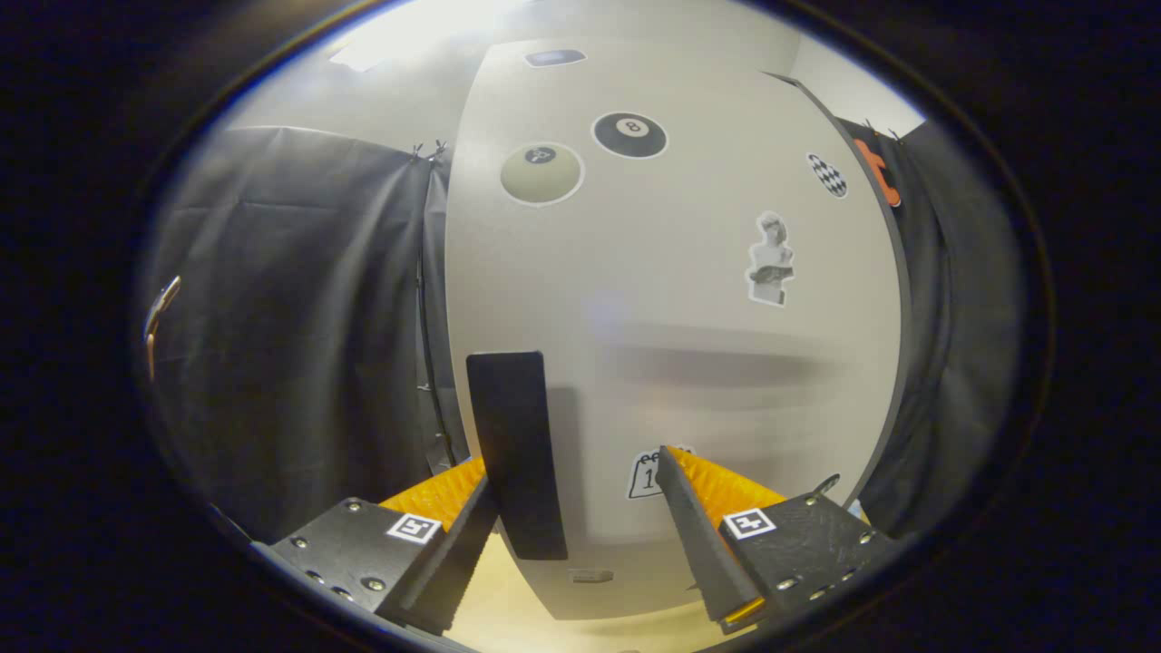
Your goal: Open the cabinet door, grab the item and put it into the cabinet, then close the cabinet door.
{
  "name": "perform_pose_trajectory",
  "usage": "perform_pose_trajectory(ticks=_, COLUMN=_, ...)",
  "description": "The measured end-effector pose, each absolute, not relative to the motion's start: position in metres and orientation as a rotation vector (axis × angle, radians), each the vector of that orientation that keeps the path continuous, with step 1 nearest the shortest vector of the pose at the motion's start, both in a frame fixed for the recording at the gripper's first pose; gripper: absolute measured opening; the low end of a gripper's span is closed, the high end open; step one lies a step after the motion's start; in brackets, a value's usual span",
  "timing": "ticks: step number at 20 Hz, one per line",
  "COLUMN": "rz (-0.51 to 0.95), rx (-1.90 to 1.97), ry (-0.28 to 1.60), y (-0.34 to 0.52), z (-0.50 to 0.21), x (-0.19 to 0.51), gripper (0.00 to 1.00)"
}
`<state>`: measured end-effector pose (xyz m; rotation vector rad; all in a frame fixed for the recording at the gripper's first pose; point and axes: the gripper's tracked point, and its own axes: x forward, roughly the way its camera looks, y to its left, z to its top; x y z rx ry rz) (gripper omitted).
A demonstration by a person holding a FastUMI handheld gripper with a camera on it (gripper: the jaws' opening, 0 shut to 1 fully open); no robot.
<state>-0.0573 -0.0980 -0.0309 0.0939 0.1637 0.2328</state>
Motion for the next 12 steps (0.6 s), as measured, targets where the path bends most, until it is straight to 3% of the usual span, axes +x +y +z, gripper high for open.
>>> perform_pose_trajectory(ticks=12, rz=0.174, rx=0.075, ry=0.135, y=-0.0977, z=-0.0307, x=-0.063, gripper=0.98)
